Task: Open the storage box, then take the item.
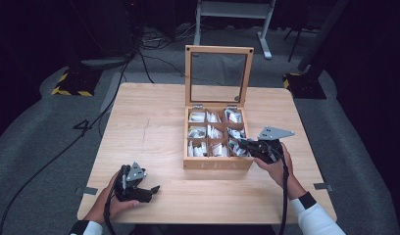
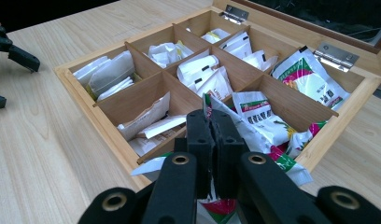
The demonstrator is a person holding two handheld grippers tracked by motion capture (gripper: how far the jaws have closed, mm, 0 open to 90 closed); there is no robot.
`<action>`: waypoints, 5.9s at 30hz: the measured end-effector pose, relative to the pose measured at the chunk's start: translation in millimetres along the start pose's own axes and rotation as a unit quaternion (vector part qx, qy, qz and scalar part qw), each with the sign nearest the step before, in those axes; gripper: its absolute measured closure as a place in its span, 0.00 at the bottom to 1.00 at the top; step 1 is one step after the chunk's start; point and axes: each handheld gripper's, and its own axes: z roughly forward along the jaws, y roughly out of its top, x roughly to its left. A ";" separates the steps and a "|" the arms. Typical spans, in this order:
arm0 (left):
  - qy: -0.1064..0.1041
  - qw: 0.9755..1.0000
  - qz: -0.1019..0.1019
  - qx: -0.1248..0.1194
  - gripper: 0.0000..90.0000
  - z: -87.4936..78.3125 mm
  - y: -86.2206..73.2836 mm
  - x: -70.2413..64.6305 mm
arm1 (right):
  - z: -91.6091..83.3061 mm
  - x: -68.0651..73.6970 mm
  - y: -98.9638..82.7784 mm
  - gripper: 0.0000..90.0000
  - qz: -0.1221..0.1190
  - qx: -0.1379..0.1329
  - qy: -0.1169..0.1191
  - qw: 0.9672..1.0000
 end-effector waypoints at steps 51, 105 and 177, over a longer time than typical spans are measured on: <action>0.001 1.000 0.002 0.001 0.16 0.8 0.9 0.5 | -57.6 20.8 21.3 0.98 -0.040 -0.087 0.039 0.995; 0.001 1.000 0.003 0.001 0.16 0.8 0.9 0.6 | -16.8 97.2 -17.9 0.98 -0.111 0.017 0.159 0.981; 0.001 1.000 0.001 0.002 0.16 0.5 0.7 0.1 | -11.2 73.9 -52.5 0.53 -0.146 0.097 0.146 0.974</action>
